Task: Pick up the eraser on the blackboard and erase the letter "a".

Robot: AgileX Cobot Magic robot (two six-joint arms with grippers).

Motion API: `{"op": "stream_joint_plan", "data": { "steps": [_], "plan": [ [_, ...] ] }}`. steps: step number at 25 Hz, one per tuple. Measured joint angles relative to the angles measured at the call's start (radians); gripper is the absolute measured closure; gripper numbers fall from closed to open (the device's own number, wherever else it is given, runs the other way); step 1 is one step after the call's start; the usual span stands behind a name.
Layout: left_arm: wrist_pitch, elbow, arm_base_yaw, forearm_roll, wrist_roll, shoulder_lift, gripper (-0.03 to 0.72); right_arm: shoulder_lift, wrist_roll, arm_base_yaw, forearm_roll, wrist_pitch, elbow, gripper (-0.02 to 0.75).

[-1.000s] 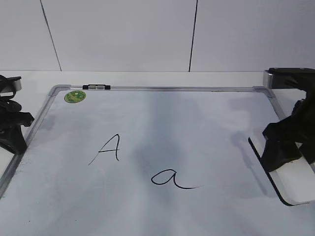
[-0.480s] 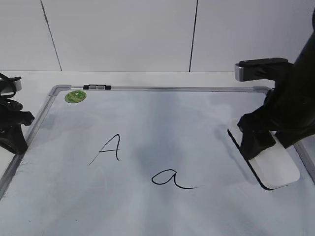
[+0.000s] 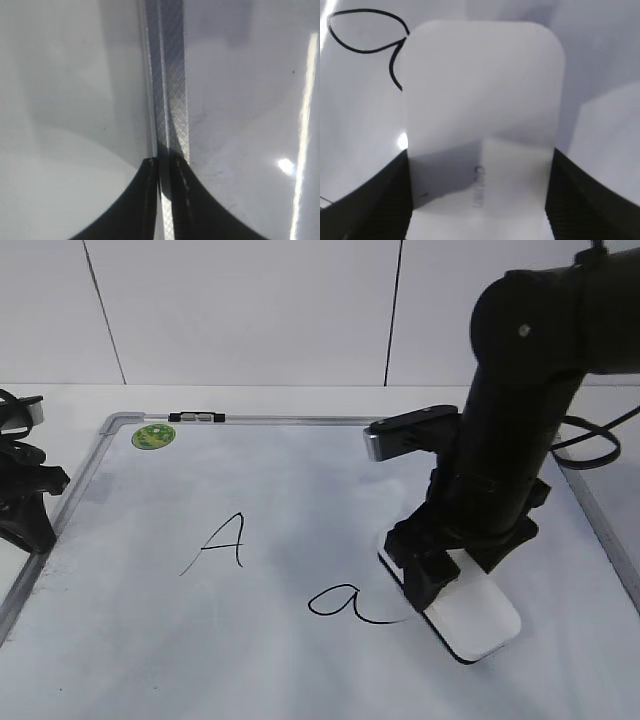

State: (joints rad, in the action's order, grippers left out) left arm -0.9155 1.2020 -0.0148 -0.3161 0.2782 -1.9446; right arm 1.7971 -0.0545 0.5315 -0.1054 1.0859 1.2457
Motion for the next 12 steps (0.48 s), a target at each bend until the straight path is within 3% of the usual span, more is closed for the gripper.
{"op": "stream_joint_plan", "data": {
  "steps": [12],
  "plan": [
    [-0.002, 0.000, 0.000, 0.000, 0.000, 0.000, 0.640, 0.175, -0.007, 0.074, 0.018, -0.002, 0.144, 0.169]
  ]
}}
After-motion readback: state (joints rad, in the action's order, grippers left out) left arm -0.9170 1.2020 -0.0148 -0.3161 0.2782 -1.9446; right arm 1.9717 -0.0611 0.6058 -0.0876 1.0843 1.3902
